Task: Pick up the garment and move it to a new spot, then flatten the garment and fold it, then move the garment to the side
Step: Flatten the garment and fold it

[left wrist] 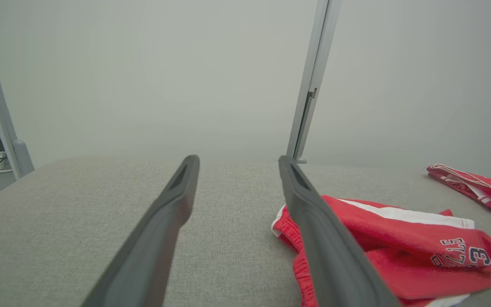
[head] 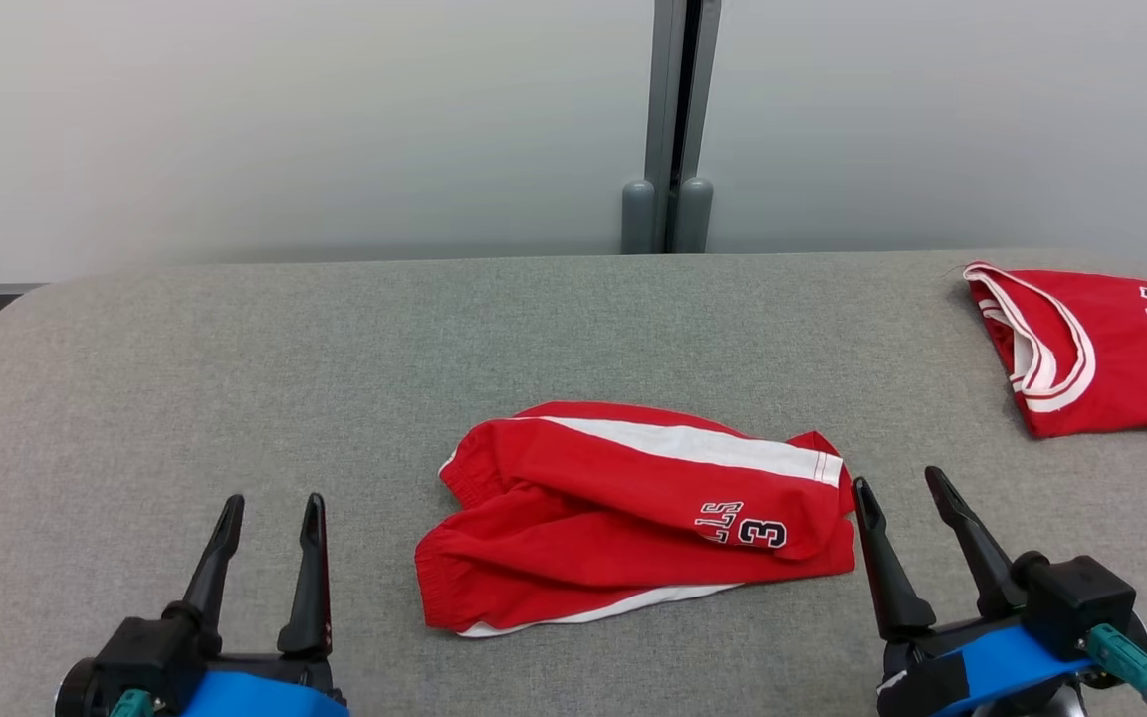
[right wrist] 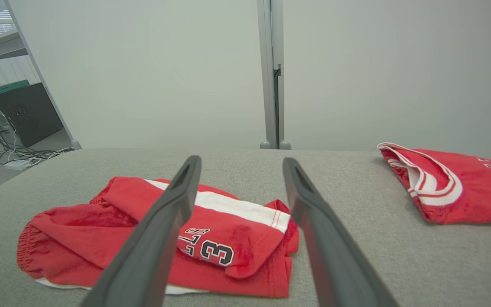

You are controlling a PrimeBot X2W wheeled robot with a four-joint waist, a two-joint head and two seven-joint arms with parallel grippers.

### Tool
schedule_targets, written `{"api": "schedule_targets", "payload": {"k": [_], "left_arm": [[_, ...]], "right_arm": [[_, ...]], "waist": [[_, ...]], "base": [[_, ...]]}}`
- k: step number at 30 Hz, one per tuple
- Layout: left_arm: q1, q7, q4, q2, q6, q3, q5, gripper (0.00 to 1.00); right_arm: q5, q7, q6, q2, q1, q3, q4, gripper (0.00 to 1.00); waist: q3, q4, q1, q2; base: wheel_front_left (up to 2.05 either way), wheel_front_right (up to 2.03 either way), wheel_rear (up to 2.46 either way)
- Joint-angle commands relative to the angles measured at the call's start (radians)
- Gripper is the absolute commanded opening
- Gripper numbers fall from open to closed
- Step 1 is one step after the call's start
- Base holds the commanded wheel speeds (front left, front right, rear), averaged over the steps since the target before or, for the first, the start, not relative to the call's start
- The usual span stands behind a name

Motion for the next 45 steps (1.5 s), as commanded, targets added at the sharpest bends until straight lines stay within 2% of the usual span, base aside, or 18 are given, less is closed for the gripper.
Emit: {"api": "schedule_targets", "payload": {"k": [1,9,13,15,20,26,32,41,42,43,44,45], "left_arm": [[0.016,-0.004,0.006,-0.005,-0.01,0.012,0.011,1.0],[0.04,-0.004,0.041,-0.053,-0.056,0.066,0.064,1.0],[0.034,-0.004,0.048,-0.069,-0.068,0.084,0.08,1.0],[0.026,-0.004,0.051,-0.077,-0.073,0.088,0.086,1.0],[0.007,-0.004,0.053,-0.093,-0.083,0.096,0.103,1.0],[-0.015,-0.004,0.052,-0.109,-0.093,0.091,0.115,1.0],[-0.029,-0.004,0.052,-0.119,-0.098,0.085,0.119,1.0],[-0.044,-0.004,0.05,-0.121,-0.102,0.079,0.128,1.0],[-0.044,-0.004,0.049,-0.121,-0.102,0.078,0.129,1.0],[-0.044,-0.004,0.048,-0.121,-0.103,0.078,0.13,1.0],[-0.043,-0.004,0.05,-0.12,-0.103,0.076,0.132,1.0],[-0.044,-0.004,0.052,-0.12,-0.103,0.074,0.132,1.0]], "right_arm": [[0.007,0.004,0.0,-0.002,0.012,-0.003,0.001,1.0],[0.007,0.028,0.0,-0.002,0.022,-0.006,0.008,1.0],[-0.019,0.092,0.0,-0.002,0.004,0.017,0.028,1.0],[-0.045,0.159,0.0,-0.004,-0.029,0.054,0.047,1.0],[-0.101,0.316,0.0,-0.066,-0.129,0.162,0.117,1.0],[-0.075,0.437,0.0,-0.128,-0.271,0.3,0.227,1.0],[-0.072,0.47,0.0,-0.162,-0.388,0.403,0.348,1.0],[-0.055,0.456,0.0,-0.186,-0.495,0.471,0.487,1.0],[-0.052,0.455,0.0,-0.187,-0.503,0.474,0.496,0.96],[-0.052,0.455,0.0,-0.19,-0.512,0.476,0.505,0.77],[-0.047,0.455,0.0,-0.19,-0.518,0.478,0.513,0.4],[-0.041,0.446,0.0,-0.189,-0.528,0.476,0.516,0.22]], "waist": [[-0.004,-0.001,0.0001,0.0001],[-0.011,0.003,0.0001,0.0001],[-0.003,0.002,0.0001,0.0001],[0.005,0.002,0.0001,0.0001],[0.027,0.012,0.0001,0.0001],[0.059,0.039,0.0001,0.0001],[0.081,0.069,0.0001,0.0001],[0.1,0.102,0.0001,0.0001],[0.102,0.104,0.0001,0.0001],[0.104,0.105,0.0001,0.0001],[0.105,0.106,0.0001,0.0001],[0.108,0.107,0.0001,0.0001]], "base": [[0.0,0.0,0.0],[0.0,0.0,0.0],[0.0,0.0,0.0],[0.0,0.0,0.0],[0.0,0.0,0.0],[0.0,0.0,0.0],[0.0,0.0,0.0],[0.0,0.0,0.0],[0.0,0.0,0.0],[0.0,0.0,0.0],[0.0,0.0,0.0],[0.0,0.0,0.0]]}}
